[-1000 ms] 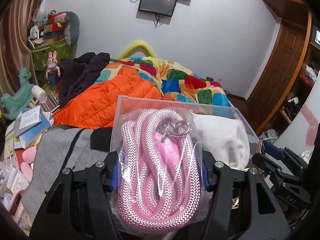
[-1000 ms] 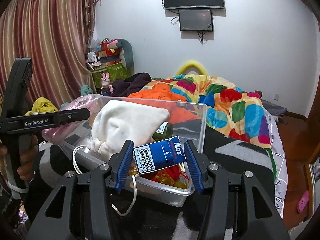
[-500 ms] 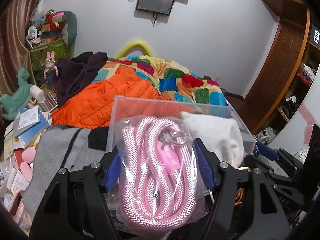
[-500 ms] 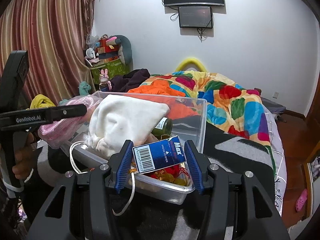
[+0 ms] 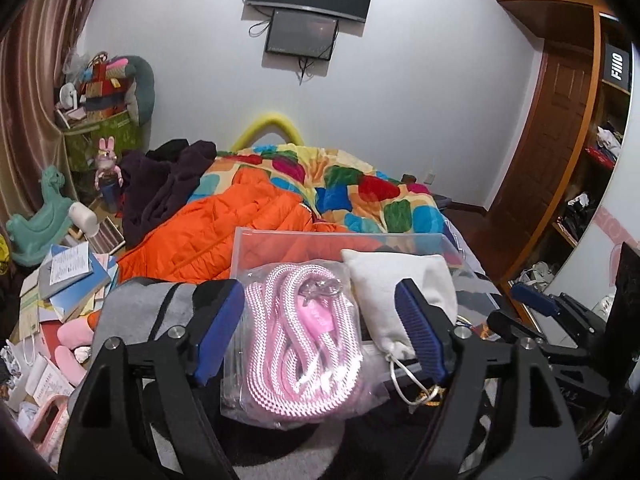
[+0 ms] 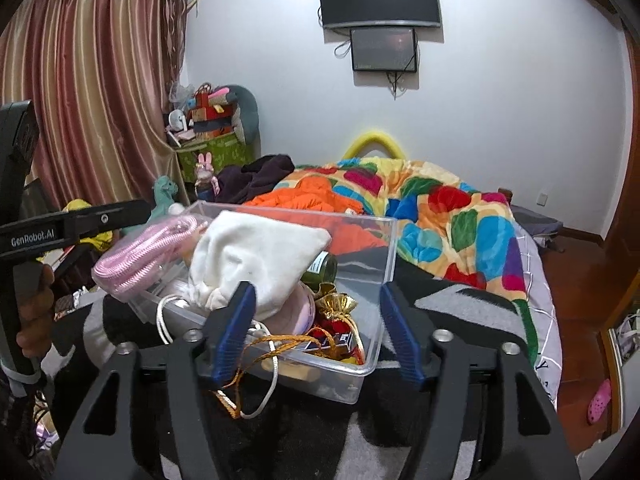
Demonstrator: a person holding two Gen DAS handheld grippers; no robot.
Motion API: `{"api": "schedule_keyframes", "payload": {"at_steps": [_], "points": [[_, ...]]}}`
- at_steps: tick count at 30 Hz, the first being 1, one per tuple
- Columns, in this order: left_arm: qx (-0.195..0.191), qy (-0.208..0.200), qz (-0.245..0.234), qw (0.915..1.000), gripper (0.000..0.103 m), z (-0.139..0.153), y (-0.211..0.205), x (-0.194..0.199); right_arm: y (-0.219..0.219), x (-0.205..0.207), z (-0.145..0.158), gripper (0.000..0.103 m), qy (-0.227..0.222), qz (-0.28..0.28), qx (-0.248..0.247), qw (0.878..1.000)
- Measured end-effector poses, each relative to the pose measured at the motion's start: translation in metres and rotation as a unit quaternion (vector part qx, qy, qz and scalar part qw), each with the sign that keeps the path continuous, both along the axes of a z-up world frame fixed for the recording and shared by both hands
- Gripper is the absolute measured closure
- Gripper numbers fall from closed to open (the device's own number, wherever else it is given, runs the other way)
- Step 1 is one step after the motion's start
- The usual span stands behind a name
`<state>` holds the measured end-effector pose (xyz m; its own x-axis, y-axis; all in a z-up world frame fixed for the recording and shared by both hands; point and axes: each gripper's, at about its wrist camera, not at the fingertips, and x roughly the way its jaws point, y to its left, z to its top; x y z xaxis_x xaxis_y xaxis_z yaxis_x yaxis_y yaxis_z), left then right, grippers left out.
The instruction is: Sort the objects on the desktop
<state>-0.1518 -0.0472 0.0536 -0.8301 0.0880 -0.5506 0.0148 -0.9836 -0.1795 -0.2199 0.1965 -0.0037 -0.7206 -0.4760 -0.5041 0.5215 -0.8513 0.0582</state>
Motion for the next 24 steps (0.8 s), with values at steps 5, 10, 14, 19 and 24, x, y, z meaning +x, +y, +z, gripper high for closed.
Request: {"api": "schedule_keyframes", "payload": {"at_steps": [5,10,14,19,24], "points": [[-0.014,0.017,0.001,0.9998,0.009,0.005,0.009,0.020,0.002,0.013,0.009,0.014,0.003,-0.006,0.004,1.000],[-0.046,0.021,0.004,0.9987,0.005,0.007,0.019,0.037,0.008,0.021,0.016,0.012,0.001,-0.008,-0.001,1.000],[-0.053,0.024,-0.004,0.9983,0.004,0.008,0.025,0.054,0.013,0.031,0.018,0.004,0.002,-0.016,-0.012,1.000],[-0.059,0.028,-0.008,0.9978,0.004,0.002,0.035,0.072,0.014,0.043,0.013,0.004,0.002,-0.020,-0.009,1.000],[-0.061,0.017,-0.027,0.9976,0.004,-0.006,0.046,0.082,0.012,0.049,0.008,0.004,-0.002,-0.014,0.001,1.000]]}}
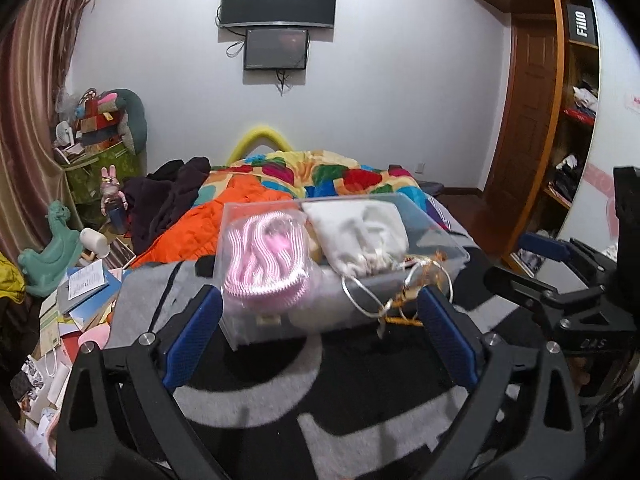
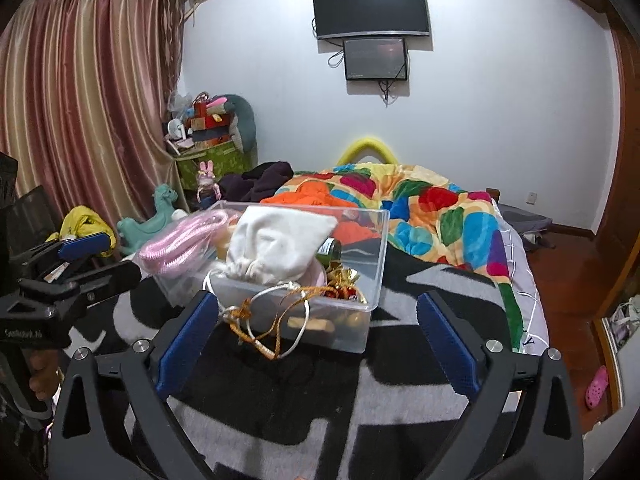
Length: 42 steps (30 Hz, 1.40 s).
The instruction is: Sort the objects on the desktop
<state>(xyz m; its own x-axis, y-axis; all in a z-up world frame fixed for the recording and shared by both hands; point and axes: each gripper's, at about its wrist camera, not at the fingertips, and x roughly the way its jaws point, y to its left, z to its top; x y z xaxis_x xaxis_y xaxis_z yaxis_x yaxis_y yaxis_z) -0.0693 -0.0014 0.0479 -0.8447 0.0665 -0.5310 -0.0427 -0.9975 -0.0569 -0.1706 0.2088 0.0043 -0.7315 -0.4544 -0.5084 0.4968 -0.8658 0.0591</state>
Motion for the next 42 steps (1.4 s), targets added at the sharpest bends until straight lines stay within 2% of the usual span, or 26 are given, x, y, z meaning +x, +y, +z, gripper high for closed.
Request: {"api": "schedule_keyframes", "payload": {"at_steps": [17,42], "points": [[0.028,-0.016,0.005,0.9995,0.004,-0.015,-0.002,0.014,0.009,0.021,-0.015,0.004,0.000,-0.019,0.007,1.000],[0.023,-0.011,0.001,0.9997,0.004,-0.014,-0.001,0.019,0.005,0.024,-0.013,0.004,0.003,-0.017,0.006,1.000]]}}
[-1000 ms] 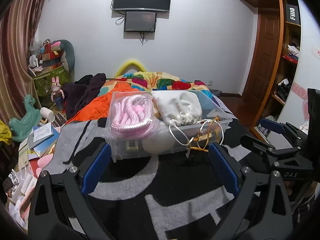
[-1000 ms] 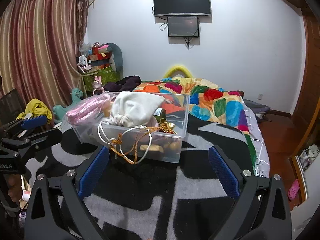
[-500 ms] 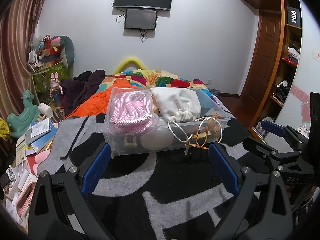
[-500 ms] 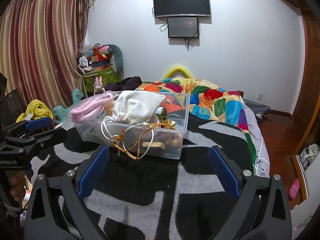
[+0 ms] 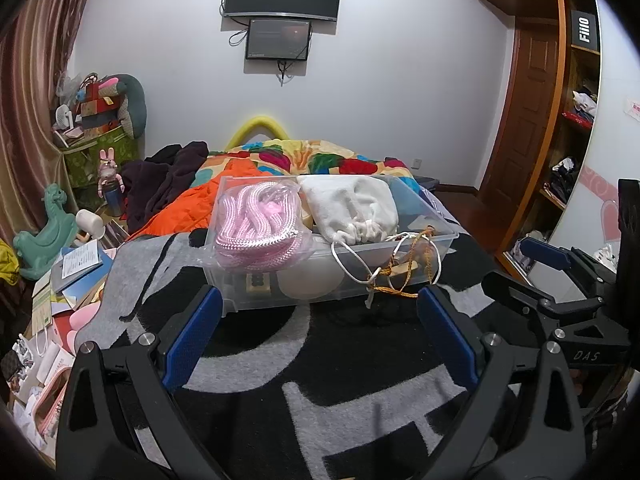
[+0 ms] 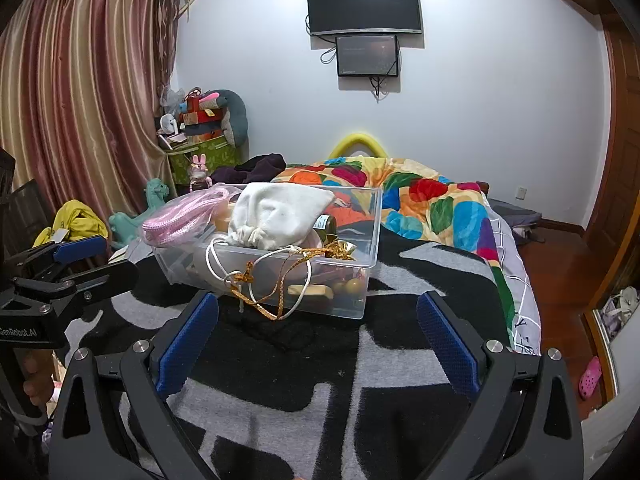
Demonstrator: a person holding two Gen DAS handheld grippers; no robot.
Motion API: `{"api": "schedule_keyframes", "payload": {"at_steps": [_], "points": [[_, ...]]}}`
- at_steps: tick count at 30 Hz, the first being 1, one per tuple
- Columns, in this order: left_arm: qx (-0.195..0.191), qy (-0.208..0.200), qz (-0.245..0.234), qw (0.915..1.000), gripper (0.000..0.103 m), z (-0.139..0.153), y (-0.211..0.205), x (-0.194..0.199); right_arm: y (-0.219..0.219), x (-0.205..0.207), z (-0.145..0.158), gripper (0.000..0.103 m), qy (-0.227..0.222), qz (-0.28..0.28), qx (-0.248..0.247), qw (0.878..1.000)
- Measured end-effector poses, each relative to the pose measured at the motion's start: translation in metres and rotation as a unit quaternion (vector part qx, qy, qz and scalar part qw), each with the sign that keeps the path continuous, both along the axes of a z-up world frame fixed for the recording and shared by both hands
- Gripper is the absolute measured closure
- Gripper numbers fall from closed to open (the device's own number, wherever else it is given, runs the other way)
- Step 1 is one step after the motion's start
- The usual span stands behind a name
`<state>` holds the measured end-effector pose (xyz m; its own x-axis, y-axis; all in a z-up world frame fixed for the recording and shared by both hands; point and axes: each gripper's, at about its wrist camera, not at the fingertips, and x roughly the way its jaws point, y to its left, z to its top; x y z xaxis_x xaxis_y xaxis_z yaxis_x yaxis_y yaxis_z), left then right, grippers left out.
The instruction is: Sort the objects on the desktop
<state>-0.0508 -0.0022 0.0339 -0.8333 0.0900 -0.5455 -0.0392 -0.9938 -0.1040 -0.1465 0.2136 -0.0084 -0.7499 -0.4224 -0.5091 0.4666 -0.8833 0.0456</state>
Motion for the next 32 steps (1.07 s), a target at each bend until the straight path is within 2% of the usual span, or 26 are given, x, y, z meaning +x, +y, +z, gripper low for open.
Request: {"api": "schedule_keyframes", "payload": {"at_steps": [9,13,18,25,29,32], "points": [[0.000,-0.001,-0.008,1.0000,0.004,0.001,0.005,-0.001,0.001,0.001,0.000,0.004,-0.002,-0.003,-0.001,1.000],[0.012,0.000,-0.026,0.9996,0.004,0.002,0.006,0.001,0.004,0.000,0.000,0.004,-0.006,-0.005,-0.004,1.000],[-0.014,0.000,-0.028,0.9995,0.004,0.002,0.013,0.002,0.003,-0.001,0.000,0.004,-0.010,-0.004,-0.006,1.000],[-0.014,0.019,-0.008,0.9997,0.004,0.004,0.011,0.006,0.002,0.001,0.000,0.004,-0.008,-0.003,-0.006,1.000],[-0.005,0.028,-0.020,0.9994,0.004,0.006,0.008,0.008,0.003,0.001,0.000,0.004,-0.011,-0.004,-0.007,1.000],[-0.017,0.027,-0.011,0.9994,0.004,0.007,0.010,0.009,0.002,0.000,-0.001,0.004,-0.013,-0.005,-0.008,1.000]]}}
